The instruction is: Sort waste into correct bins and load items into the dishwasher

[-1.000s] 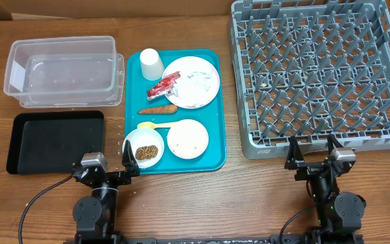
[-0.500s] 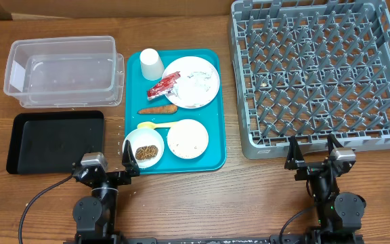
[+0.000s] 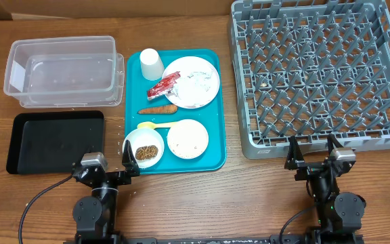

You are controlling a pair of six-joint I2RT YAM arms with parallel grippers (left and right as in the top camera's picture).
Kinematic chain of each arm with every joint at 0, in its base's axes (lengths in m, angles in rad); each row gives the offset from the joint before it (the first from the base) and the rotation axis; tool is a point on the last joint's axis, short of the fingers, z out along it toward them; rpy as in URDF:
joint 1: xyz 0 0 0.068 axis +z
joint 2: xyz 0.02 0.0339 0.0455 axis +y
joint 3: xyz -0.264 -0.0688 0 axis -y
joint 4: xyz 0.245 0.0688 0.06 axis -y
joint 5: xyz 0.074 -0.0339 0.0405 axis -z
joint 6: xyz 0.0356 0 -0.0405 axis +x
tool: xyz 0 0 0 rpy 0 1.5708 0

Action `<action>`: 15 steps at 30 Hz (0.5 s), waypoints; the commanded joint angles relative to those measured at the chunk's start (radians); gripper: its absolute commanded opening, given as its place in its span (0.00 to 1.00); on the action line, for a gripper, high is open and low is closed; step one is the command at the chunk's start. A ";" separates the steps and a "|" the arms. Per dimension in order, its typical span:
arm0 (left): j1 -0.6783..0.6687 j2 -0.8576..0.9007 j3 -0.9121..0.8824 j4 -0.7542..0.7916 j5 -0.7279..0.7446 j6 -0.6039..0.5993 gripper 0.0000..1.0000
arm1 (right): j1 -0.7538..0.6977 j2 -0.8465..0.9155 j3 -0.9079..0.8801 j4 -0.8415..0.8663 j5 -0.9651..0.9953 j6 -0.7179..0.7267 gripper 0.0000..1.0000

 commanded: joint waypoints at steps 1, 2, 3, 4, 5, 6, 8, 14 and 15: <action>0.005 -0.010 -0.005 0.002 0.005 0.001 1.00 | 0.005 -0.011 -0.010 0.004 -0.006 0.003 1.00; 0.005 -0.010 -0.005 0.002 0.005 0.001 1.00 | 0.005 -0.011 -0.010 0.004 -0.006 0.003 1.00; 0.005 -0.010 -0.005 0.002 0.005 0.001 1.00 | 0.005 -0.011 -0.010 0.004 -0.006 0.003 1.00; 0.005 -0.010 -0.005 0.002 0.005 0.001 1.00 | 0.005 -0.011 -0.010 0.004 -0.006 0.003 1.00; 0.005 -0.010 -0.005 0.003 -0.001 0.002 1.00 | 0.005 -0.011 -0.010 0.004 -0.006 0.003 1.00; 0.006 -0.010 -0.005 0.003 -0.005 0.002 1.00 | 0.005 -0.011 -0.010 0.004 -0.006 0.003 1.00; 0.006 -0.010 -0.005 0.004 -0.013 0.001 1.00 | 0.005 -0.011 -0.010 0.004 -0.006 0.003 1.00; 0.005 -0.010 -0.005 0.004 0.001 0.001 1.00 | 0.005 -0.012 -0.010 0.006 -0.006 0.003 1.00; 0.005 -0.010 -0.005 0.005 0.001 0.001 1.00 | 0.005 -0.012 -0.010 0.008 -0.006 0.003 1.00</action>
